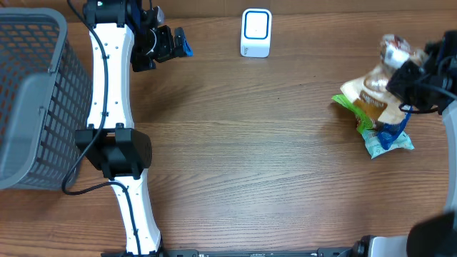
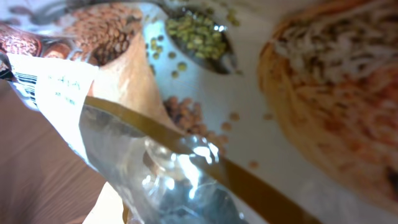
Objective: Scan the item barcode
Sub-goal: 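Carry the mushroom bag right and drop it on the snack pile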
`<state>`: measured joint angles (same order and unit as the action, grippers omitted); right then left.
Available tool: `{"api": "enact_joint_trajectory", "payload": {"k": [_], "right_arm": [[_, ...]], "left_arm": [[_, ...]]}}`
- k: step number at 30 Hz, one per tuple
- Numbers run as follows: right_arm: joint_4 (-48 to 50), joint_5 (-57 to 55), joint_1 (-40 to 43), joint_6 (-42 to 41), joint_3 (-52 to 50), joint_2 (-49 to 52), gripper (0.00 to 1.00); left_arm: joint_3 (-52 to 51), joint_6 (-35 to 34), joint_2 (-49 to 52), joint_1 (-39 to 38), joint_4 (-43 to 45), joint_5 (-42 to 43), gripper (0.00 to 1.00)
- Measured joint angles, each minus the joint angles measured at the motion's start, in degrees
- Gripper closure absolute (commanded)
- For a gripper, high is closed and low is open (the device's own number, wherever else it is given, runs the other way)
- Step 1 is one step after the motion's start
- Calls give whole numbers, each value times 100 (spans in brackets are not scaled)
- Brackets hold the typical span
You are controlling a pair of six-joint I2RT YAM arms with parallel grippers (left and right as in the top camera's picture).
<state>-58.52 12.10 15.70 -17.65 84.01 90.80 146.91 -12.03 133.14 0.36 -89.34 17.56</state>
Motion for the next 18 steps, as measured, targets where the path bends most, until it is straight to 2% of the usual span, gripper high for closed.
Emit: {"api": "enact_joint_trajectory", "payload": {"k": [7, 9, 10, 11, 13, 17, 18], "right_arm": [[236, 254, 457, -13, -461, 1473, 94], [291, 280, 450, -13, -468, 1663, 78], [313, 291, 444, -20, -468, 1694, 61], [308, 293, 444, 4, -468, 1696, 51], [201, 297, 446, 57, -448, 1681, 41], [-380, 295, 446, 238, -201, 1668, 36], [-605, 295, 446, 297, -52, 1639, 32]], "left_arm": [[0, 0, 0, 0, 0, -2, 0], [0, 0, 0, 0, 0, -2, 0], [0, 0, 0, 0, 0, 0, 0], [0, -2, 0, 0, 0, 0, 0], [0, 0, 0, 0, 0, 0, 0], [0, 0, 0, 0, 0, 0, 0], [0, 0, 0, 0, 0, -2, 0]]}}
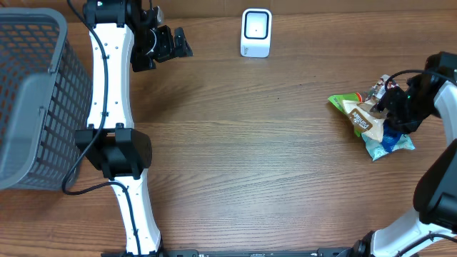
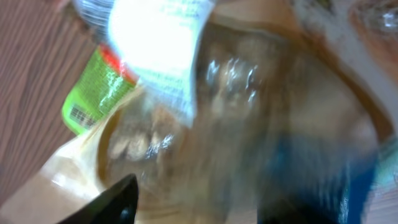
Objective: Scan the item barcode
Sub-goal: 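Carry the mushroom bag right and drop it on the snack pile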
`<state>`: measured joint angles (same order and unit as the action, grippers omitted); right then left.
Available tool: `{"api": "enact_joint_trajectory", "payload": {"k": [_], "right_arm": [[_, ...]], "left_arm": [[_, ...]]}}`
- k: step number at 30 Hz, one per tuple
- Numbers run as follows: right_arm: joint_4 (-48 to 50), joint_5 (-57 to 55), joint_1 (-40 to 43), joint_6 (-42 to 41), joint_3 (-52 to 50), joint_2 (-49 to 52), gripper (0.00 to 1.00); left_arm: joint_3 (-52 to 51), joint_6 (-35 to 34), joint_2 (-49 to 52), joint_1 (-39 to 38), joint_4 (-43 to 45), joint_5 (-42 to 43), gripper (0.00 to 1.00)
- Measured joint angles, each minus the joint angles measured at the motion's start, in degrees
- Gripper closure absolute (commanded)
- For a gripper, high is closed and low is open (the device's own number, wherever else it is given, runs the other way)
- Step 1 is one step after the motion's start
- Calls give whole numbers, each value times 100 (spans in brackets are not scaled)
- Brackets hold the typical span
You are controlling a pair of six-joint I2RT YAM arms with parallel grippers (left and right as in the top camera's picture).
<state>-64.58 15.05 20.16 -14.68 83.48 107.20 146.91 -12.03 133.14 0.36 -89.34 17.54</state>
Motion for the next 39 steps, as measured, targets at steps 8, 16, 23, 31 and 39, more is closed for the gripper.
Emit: {"api": "enact_joint_trajectory", "payload": {"k": [8, 16, 23, 31, 39], "right_arm": [[-1165, 337, -260, 551, 1165, -1113, 23], [-1853, 1429, -1676, 1475, 1521, -3230, 0], [-2055, 1718, -2465, 706, 1545, -4524, 0], [-2026, 929, -2481, 605, 1547, -5029, 0], [284, -315, -2417, 586, 345, -5399, 0]], "left_arm": [[0, 0, 0, 0, 0, 2, 0], [0, 0, 0, 0, 2, 0, 0], [0, 0, 0, 0, 0, 0, 0], [0, 0, 0, 0, 0, 0, 0], [0, 0, 0, 0, 0, 0, 0]]}}
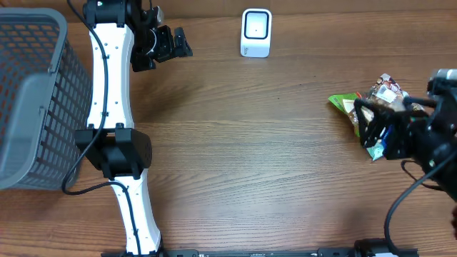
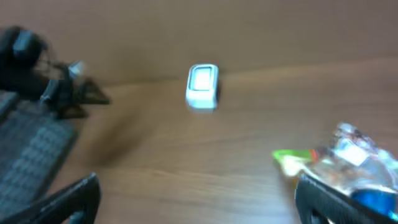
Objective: Scan the item barcode
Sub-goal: 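Carry the mushroom bag right and drop it on the snack pile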
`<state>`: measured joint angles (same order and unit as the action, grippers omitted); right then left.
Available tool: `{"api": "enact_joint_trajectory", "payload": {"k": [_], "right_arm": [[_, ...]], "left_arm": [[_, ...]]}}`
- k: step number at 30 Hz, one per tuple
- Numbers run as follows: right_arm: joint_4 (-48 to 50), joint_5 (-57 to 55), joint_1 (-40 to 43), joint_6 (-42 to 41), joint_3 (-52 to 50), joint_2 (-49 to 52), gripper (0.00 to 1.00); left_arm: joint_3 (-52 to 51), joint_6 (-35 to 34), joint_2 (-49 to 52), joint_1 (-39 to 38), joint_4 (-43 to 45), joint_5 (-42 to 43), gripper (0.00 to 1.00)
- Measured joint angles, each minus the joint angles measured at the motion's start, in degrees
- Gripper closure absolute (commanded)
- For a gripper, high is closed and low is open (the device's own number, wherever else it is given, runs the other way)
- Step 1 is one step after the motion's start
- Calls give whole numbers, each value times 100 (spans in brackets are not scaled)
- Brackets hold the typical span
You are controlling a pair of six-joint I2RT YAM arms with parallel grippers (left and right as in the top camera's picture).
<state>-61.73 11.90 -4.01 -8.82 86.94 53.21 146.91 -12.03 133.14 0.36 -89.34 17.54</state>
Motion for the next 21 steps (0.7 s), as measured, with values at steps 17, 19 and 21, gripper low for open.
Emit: {"api": "enact_joint_trajectory", "payload": {"k": [17, 19, 21], "right_arm": [[6017, -693, 66, 706, -6926, -3801, 0], [6369, -699, 66, 715, -7567, -4116, 0], [6537, -702, 66, 726, -8100, -4444, 0]], "left_arm": [[0, 0, 0, 0, 2, 0, 0], [0, -2, 0, 0, -2, 0, 0], [0, -2, 0, 0, 0, 0, 0]]}}
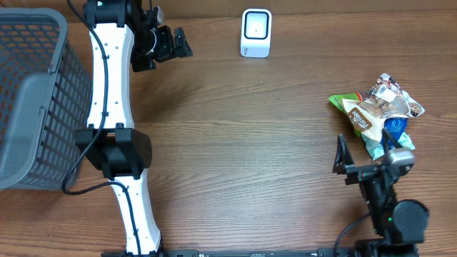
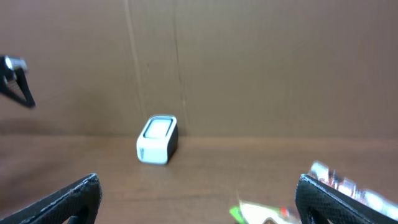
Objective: Scan the item barcode
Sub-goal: 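Carry the mushroom bag right and drop it on the snack pile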
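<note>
The white barcode scanner (image 1: 255, 32) stands at the table's far edge, and it also shows in the right wrist view as the scanner (image 2: 158, 139). A pile of snack packets (image 1: 376, 114) lies at the right: a clear bag of brown snacks on top, green and blue packets under it. My right gripper (image 1: 364, 153) sits low at the front right, just short of the pile, open and empty. In its own view the right gripper (image 2: 202, 202) has its fingers far apart, with the packets (image 2: 339, 180) blurred at lower right. My left gripper (image 1: 173, 44) hovers at the far left.
A grey mesh basket (image 1: 28, 93) fills the left edge. The left arm (image 1: 107, 86) stretches from the front up to the far left. A brown cardboard wall (image 2: 249, 62) rises behind the scanner.
My right gripper was open just over the packets' near side. Now it sits lower and nearer the front edge, looking level across the table. The packets lie uncovered on the table.
My right gripper was pressed close into the packet pile, and was still on it at the second moment. Then it stood off the pile, open and empty. Now it is drawn back to the front right. The left arm has stayed in place.
</note>
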`<state>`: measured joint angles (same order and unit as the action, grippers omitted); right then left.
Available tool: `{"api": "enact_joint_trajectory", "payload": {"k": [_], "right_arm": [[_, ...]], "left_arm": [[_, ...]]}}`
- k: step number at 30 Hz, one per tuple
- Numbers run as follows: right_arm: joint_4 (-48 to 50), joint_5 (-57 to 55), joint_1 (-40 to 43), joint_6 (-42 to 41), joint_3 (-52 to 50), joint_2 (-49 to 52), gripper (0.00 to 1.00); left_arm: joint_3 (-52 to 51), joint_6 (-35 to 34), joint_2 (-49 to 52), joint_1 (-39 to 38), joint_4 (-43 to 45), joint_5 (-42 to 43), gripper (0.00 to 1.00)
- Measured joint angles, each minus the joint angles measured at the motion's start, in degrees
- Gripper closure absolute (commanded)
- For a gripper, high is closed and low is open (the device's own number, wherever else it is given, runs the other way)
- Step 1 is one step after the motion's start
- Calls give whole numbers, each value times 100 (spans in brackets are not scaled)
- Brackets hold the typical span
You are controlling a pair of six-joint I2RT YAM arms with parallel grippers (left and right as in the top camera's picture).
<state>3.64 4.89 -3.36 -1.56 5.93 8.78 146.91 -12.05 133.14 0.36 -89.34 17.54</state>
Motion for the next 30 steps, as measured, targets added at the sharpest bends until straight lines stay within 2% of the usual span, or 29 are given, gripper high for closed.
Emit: {"api": "enact_joint_trajectory", "payload": {"k": [3, 7, 11, 30], "right_arm": [[-168, -4, 0, 9, -485, -540, 0], [-433, -31, -4, 7, -487, -800, 0], [-839, -42, -7, 9, -487, -809, 0], [-833, 24, -17, 0, -487, -809, 0]], "left_arm": [[0, 0, 0, 0, 0, 0, 0], [0, 0, 0, 0, 0, 0, 0], [0, 0, 0, 0, 0, 0, 0], [0, 0, 0, 0, 0, 0, 0]]}}
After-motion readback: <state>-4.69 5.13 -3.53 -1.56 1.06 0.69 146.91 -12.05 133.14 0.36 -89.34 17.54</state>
